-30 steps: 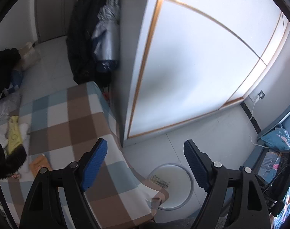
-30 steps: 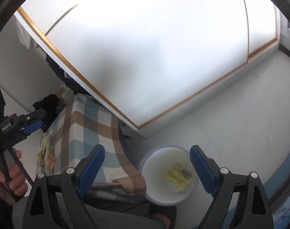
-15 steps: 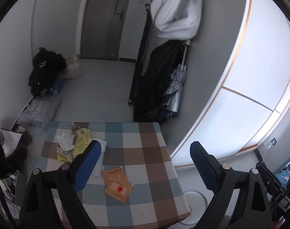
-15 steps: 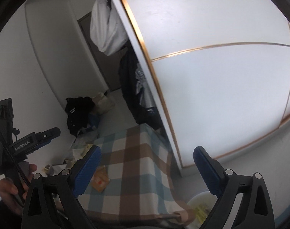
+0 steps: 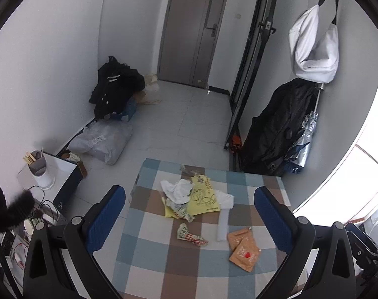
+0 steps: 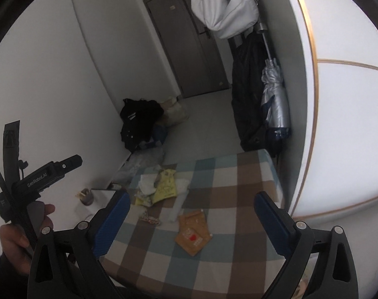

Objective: Collect trash
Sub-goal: 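Move both open grippers from the bin back over the table, then grasp the brown LOVE & TASTY packet with the right gripper while the left grasps the red-and-white wrapper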

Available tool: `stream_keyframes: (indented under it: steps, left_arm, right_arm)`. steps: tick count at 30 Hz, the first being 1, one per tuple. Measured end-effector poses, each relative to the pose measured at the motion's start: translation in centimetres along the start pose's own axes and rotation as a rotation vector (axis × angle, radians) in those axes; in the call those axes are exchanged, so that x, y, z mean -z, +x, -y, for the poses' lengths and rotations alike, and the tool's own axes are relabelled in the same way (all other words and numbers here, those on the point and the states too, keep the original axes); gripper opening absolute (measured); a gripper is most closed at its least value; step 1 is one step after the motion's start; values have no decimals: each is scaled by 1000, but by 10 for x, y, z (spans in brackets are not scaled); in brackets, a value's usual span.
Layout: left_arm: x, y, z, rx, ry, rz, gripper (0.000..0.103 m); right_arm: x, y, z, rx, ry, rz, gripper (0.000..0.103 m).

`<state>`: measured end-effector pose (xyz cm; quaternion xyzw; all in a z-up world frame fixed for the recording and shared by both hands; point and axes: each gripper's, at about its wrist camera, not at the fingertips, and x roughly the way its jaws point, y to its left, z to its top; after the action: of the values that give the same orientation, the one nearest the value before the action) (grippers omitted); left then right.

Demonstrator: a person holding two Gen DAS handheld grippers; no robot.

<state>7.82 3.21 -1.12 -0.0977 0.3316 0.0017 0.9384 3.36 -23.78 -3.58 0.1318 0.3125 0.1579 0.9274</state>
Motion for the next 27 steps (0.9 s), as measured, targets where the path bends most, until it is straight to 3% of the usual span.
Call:
stream_keyframes:
  steps: [7,16,21,27]
  left_arm:
    - [19,19,-38,-56,-6,-14,102]
    - [15,43,-61,-10,-90,-99,102]
    - [14,51,-61,32,-103,-134,102]
    - [15,65,-66,15,-139,-168,102]
  right_arm:
    - [16,46,-23,2,-80,-119,101]
    - [21,85,-29,-27,-231,-230,101]
    - [31,106,-27,-99,-315,-290,100]
    - [49,134,-27,-120,-354,-367,99]
